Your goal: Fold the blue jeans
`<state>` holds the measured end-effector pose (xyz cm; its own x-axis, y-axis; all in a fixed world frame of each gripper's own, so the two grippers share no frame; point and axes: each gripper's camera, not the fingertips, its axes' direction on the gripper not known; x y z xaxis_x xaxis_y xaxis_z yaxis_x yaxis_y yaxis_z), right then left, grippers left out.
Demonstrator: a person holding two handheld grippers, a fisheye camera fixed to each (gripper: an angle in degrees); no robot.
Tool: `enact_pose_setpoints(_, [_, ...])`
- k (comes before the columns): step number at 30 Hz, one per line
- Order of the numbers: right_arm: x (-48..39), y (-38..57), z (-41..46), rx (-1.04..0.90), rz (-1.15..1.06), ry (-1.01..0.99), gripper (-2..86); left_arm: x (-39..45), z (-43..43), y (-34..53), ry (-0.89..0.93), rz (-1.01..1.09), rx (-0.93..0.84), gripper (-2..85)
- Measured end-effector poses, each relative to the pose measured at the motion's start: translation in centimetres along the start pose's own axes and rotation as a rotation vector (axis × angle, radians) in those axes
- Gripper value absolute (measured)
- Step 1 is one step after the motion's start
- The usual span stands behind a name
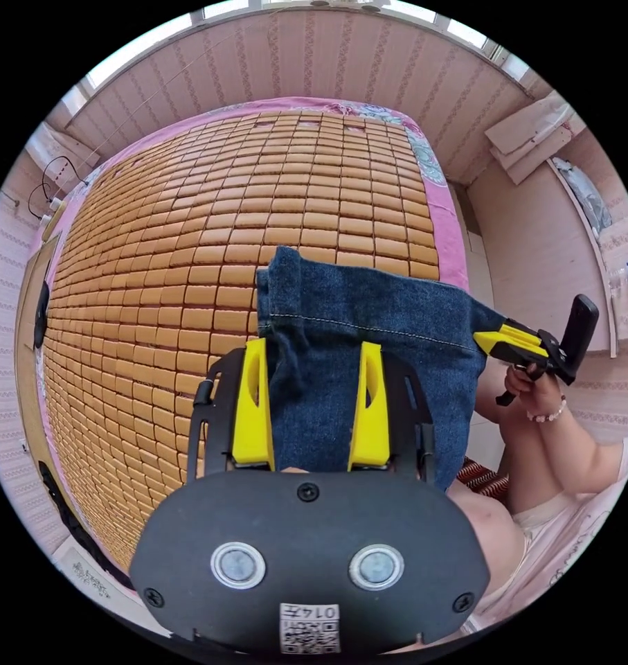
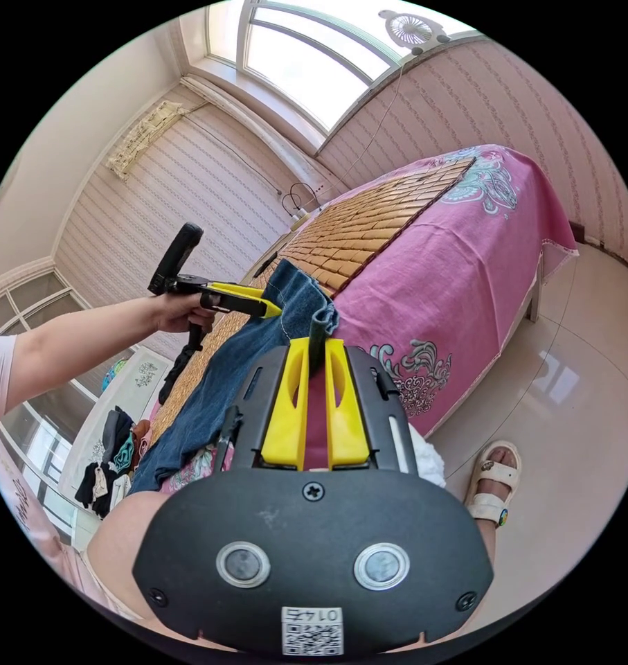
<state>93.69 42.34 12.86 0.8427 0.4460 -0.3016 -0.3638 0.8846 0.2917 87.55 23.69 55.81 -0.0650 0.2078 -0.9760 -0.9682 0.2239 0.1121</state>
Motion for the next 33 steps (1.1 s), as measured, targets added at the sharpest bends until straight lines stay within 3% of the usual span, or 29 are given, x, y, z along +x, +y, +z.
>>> enact_pose_setpoints(5, [-0.1,-0.4,-0.9,0.021,0.005,-0.028,2.3,0.4,-2.0,2.4,-0.003,0.069,0.008,11.6])
enact_pose_setpoints(7, [0.7,-0.4,-1.7,0.081,0.055,-0.16,2.1,0.2,-3.2,4.1,0.008,0.087,0.013,6.6])
enact_pose_setpoints(14, [0.4,-0.4,-3.4,0.19,0.078,-0.341,1.8,0.2,-7.0,8.9,-0.02,0.054,0.049,5.2])
enact_pose_setpoints(17, [1.2,-0.2,-5.5,0.337,0.146,-0.478,1.7,0.9,-10.1,10.7,0.003,0.056,0.138,5.0])
enact_pose_setpoints(20, [-0.4,-0.9,-9.1,0.462,0.064,-0.526,1.7,2.2,-15.3,12.5,0.041,0.064,0.279,4.9])
enact_pose_setpoints(26, [-15.2,-4.6,-14.2,0.396,-0.255,-0.597,1.9,2.6,-29.1,24.0,0.004,0.091,0.506,4.9])
enact_pose_setpoints(33, [-46.6,-4.0,-9.6,-0.014,-0.722,-0.86,2.3,-3.0,-44.1,55.5,-0.087,-0.204,0.752,4.8])
